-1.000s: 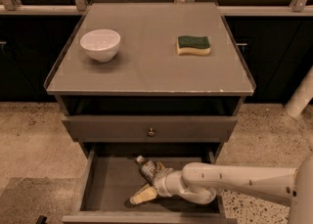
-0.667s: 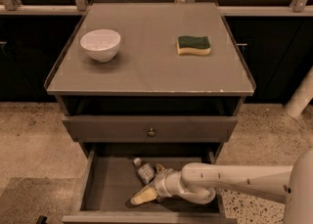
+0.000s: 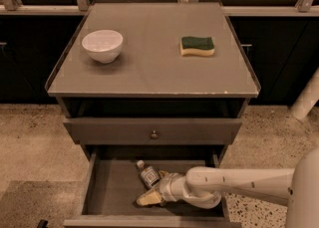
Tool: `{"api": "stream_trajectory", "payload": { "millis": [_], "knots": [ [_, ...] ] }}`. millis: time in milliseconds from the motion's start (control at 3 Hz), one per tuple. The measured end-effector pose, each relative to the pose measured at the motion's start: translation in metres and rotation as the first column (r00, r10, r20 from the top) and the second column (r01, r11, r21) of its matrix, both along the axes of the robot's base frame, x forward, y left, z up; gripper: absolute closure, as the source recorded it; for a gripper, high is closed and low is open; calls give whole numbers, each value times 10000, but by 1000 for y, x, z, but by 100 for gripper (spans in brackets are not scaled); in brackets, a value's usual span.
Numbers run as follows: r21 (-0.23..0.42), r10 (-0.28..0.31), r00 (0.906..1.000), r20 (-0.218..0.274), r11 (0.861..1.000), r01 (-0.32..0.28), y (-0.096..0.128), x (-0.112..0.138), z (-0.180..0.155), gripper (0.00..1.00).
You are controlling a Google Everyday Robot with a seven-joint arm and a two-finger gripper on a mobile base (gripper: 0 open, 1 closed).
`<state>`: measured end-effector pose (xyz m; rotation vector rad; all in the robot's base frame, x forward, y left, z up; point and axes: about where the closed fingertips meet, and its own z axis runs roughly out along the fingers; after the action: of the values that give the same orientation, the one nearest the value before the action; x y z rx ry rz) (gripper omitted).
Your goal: Pick blue plastic bottle from middle drawer and place on counter
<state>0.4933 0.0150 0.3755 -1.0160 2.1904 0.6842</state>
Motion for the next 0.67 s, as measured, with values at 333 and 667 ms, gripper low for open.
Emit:
{"api": "stream_trajectory", "payload": {
  "millis": [333, 667],
  "knots": [
    [0, 0, 10000, 0, 10000, 0, 0, 0, 0, 42],
    [0, 1, 10000, 0, 10000, -1, 0, 0, 0, 65]
  ]
}}
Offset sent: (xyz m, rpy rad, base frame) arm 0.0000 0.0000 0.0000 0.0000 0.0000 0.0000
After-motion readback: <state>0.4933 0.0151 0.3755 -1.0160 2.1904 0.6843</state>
